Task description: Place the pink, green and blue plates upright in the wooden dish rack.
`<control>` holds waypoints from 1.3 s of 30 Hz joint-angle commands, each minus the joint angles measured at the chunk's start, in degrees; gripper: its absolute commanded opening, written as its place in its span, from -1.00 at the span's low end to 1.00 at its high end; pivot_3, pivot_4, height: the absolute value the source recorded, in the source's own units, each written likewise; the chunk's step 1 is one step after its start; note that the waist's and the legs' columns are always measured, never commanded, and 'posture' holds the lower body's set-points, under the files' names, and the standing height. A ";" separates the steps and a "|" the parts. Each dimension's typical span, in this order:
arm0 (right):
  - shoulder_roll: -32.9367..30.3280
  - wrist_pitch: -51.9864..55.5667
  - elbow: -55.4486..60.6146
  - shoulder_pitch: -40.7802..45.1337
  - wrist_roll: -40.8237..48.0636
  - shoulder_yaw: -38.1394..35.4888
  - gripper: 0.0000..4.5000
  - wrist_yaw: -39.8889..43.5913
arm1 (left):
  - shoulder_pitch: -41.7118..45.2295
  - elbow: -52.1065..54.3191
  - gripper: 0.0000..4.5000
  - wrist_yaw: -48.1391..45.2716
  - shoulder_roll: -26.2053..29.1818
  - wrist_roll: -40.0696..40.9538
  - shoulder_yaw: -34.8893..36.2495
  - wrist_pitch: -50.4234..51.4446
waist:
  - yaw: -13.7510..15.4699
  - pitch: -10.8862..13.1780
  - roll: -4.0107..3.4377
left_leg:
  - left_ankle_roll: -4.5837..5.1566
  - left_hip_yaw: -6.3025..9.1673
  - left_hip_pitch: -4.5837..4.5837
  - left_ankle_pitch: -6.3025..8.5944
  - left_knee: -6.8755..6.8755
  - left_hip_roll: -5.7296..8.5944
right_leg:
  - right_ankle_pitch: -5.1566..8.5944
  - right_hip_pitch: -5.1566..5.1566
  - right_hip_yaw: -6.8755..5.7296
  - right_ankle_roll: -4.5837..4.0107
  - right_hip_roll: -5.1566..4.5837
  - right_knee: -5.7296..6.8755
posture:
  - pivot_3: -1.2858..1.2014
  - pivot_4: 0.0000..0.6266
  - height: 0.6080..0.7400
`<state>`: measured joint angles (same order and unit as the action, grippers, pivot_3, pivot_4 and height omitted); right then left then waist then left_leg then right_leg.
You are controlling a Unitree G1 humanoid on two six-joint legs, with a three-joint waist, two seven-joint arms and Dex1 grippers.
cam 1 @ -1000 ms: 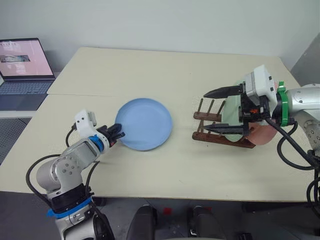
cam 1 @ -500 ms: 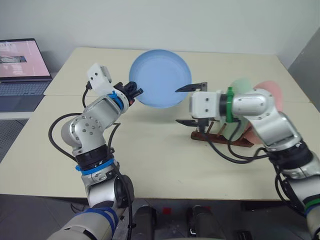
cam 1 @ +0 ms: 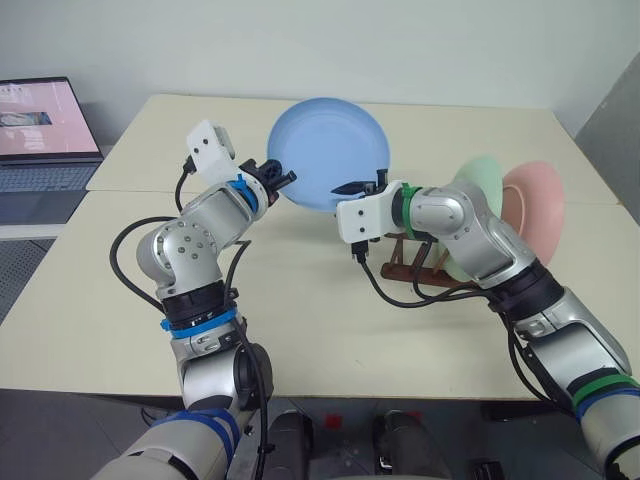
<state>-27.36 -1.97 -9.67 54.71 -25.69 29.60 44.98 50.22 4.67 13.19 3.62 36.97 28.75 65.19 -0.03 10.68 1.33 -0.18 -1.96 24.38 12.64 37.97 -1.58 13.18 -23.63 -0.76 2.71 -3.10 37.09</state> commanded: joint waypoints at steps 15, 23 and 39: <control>2.47 4.39 9.10 -2.18 5.06 -8.47 -1.00 -0.05 | -11.62 5.78 -0.23 -41.54 28.84 3.29 -10.97 -11.31 | -0.47 0.00 0.00 | -0.25 -0.01 0.00 -0.11 -0.10 -0.06 | -0.05 -0.16 -0.04 -0.15 0.05 0.12 | 0.03 -0.52 0.77; 6.42 30.39 26.50 -4.74 26.18 -23.18 -1.00 4.15 | -19.96 5.59 0.76 -64.75 39.62 -3.74 -19.33 -31.27 | 0.21 0.00 0.00 | -0.22 -0.01 0.01 -0.10 -0.12 -0.18 | -0.03 -0.14 -0.05 -0.29 -0.02 0.06 | 0.03 -0.52 0.77; 25.06 80.73 50.94 -12.33 62.32 -60.39 -1.00 -21.51 | -20.81 9.26 0.76 -80.65 41.04 -4.77 -24.73 -43.49 | -0.08 0.00 -0.01 | -0.18 -0.06 0.16 -0.10 -0.09 -0.26 | 0.11 -0.51 0.00 -0.52 0.06 0.54 | 0.03 -0.52 0.77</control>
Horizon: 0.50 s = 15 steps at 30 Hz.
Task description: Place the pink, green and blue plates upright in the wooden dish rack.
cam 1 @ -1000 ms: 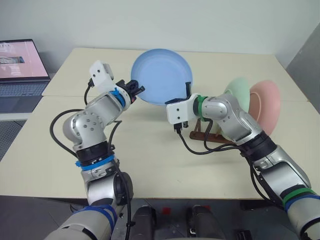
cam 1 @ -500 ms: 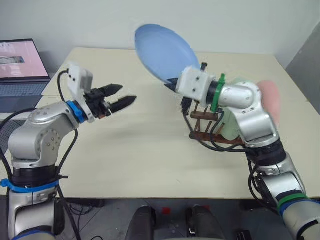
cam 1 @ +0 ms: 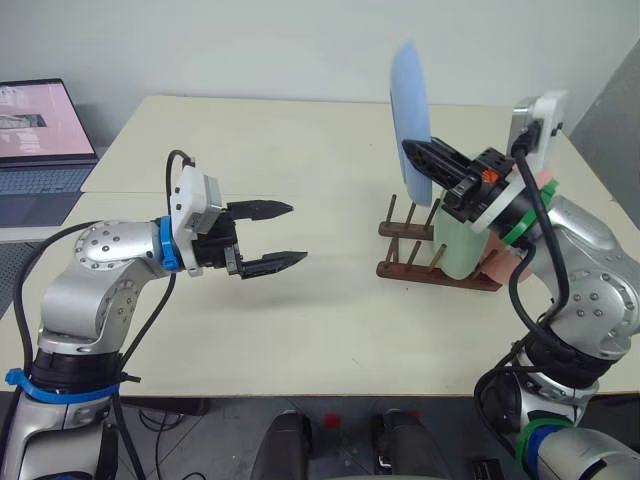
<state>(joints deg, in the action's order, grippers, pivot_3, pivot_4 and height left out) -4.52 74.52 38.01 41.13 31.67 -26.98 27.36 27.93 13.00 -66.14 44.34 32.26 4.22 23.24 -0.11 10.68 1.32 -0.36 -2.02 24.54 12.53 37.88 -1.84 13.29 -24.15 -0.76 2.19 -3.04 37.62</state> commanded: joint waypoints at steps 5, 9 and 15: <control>6.86 5.71 3.58 -0.15 9.56 -7.04 -1.00 -9.60 | 4.28 -0.43 0.76 -2.62 -0.61 -0.41 -2.02 -2.12 | -0.14 0.00 -0.01 | 0.02 0.03 0.00 -0.01 0.01 0.04 | 0.01 -0.02 0.00 0.02 0.03 0.04 | 0.03 -0.52 0.77; 7.52 5.86 3.43 -2.51 12.07 -7.44 -1.00 -12.70 | 5.16 -0.68 0.76 -3.30 -1.09 -0.53 -2.76 -2.23 | -0.28 0.00 -0.01 | 0.02 0.03 0.00 -0.01 -0.01 0.07 | 0.04 -0.02 0.01 0.07 0.03 0.03 | 0.03 -0.52 0.77; 6.96 5.30 3.51 -5.65 16.07 -7.30 -1.00 -16.49 | 5.65 -1.03 0.76 -3.63 -1.89 -0.94 -3.00 -2.46 | -0.38 0.00 -0.01 | 0.02 0.05 0.02 -0.01 -0.02 0.06 | 0.07 -0.03 0.01 0.12 0.04 0.03 | 0.03 -0.52 0.77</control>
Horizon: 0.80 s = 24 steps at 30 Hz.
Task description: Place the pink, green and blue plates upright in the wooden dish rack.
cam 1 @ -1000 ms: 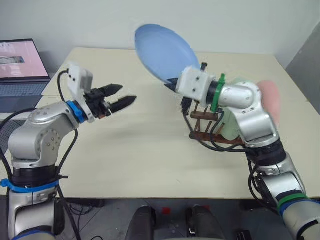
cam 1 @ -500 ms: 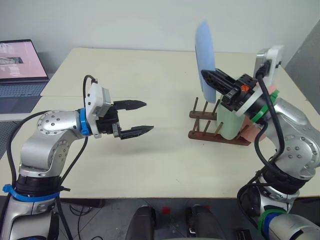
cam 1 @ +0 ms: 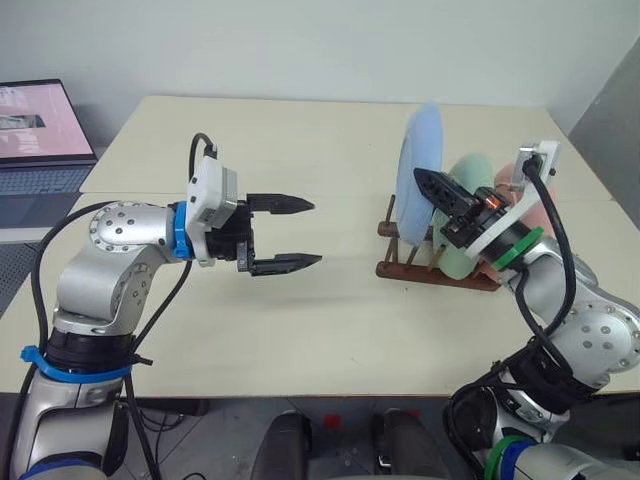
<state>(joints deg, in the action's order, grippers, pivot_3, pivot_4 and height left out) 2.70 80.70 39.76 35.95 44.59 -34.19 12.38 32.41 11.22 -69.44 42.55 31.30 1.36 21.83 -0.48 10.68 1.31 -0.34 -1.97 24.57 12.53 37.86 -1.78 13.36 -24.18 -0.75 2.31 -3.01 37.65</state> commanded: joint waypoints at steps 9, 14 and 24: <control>-2.64 -3.35 -1.00 -1.58 6.06 3.57 -0.89 -5.83 | 1.43 0.57 0.77 0.01 -1.02 -0.53 -0.73 -1.49 | -0.03 0.00 0.00 | 0.00 0.01 0.00 0.00 0.01 -0.02 | 0.07 0.01 0.01 0.10 0.00 0.00 | 0.03 -0.52 0.77; -5.78 -6.91 -1.57 -0.51 4.96 6.49 -0.16 -8.62 | 1.44 0.58 0.77 0.40 -1.37 -0.81 -0.64 -1.61 | -0.04 0.00 0.00 | 0.00 0.01 0.00 0.00 0.00 -0.01 | 0.09 0.00 0.00 0.11 0.00 -0.01 | 0.03 -0.52 0.77; -16.55 -13.61 -2.09 5.34 6.00 9.89 0.99 -7.76 | 1.11 0.38 0.77 1.59 -1.25 -1.20 -0.66 0.01 | -0.02 0.01 -0.01 | 0.00 0.03 0.04 0.00 0.00 -0.02 | 0.14 -0.02 -0.01 0.18 0.01 -0.03 | 0.03 -0.52 0.77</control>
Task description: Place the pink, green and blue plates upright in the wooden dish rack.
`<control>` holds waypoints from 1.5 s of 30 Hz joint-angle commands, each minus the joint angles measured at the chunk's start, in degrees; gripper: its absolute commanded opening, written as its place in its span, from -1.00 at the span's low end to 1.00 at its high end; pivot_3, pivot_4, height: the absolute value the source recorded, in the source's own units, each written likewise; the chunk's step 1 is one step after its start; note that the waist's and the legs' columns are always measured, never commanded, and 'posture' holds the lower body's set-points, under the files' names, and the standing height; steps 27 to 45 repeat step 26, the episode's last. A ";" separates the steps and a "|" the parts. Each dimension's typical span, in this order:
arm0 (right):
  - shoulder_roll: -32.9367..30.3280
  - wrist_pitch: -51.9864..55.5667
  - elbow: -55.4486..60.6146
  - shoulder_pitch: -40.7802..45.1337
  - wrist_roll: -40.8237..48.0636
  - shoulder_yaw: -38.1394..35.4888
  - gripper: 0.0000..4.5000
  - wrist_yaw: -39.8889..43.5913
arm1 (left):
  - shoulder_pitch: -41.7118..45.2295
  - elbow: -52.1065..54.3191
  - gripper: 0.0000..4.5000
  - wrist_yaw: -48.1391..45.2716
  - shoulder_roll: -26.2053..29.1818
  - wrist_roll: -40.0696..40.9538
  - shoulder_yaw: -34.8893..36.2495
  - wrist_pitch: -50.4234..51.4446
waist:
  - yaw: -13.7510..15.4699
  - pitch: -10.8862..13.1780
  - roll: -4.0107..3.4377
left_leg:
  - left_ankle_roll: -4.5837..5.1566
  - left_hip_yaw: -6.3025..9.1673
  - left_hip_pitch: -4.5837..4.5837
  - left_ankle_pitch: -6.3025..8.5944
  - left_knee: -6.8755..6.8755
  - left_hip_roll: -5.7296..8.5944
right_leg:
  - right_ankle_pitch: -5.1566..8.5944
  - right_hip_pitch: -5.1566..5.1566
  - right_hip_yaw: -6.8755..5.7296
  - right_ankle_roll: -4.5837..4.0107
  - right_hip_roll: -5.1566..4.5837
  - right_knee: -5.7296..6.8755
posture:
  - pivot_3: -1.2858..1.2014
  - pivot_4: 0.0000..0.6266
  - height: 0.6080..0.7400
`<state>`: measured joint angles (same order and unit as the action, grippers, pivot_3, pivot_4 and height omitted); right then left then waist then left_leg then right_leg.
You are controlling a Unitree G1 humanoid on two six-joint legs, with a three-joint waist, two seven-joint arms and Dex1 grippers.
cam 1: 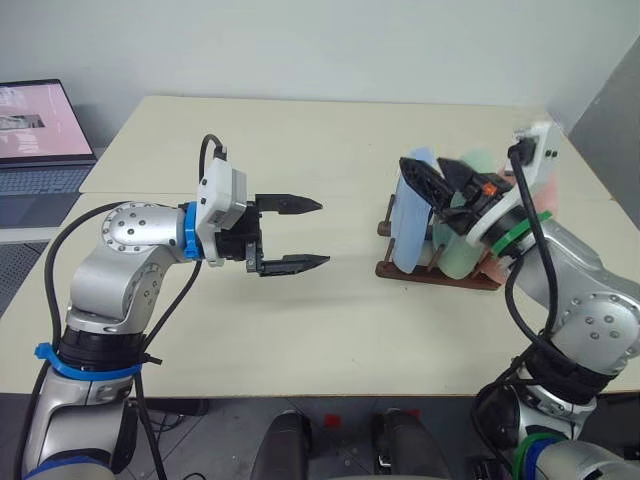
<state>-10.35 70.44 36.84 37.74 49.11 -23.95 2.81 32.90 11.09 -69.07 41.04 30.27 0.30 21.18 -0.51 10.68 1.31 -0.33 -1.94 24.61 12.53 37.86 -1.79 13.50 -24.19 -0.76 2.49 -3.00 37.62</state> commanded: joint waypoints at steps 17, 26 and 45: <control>-65.67 -28.52 -15.57 -28.06 -17.30 -13.10 0.99 67.11 | -18.51 7.37 0.77 8.05 16.85 -11.86 9.07 2.47 | 0.53 0.01 -0.01 | 0.42 -0.15 0.22 0.34 -0.17 -0.01 | 0.02 0.01 0.01 -0.01 -0.13 -0.74 | 0.03 -0.52 0.77; -68.61 -44.24 -26.08 -37.28 -28.28 -13.92 0.99 77.58 | -26.04 8.10 0.77 8.46 19.14 -11.91 13.20 2.74 | 0.34 0.02 -0.05 | 0.38 -0.30 0.04 0.32 0.06 -0.14 | 0.14 0.03 0.03 -0.19 -0.31 -0.62 | 0.03 -0.52 0.77; -68.61 -44.24 -26.08 -37.28 -28.28 -13.92 0.99 77.58 | -26.04 8.10 0.77 8.46 19.14 -11.91 13.20 2.74 | 0.34 0.02 -0.05 | 0.38 -0.30 0.04 0.32 0.06 -0.14 | 0.14 0.03 0.03 -0.19 -0.31 -0.62 | 0.03 -0.52 0.77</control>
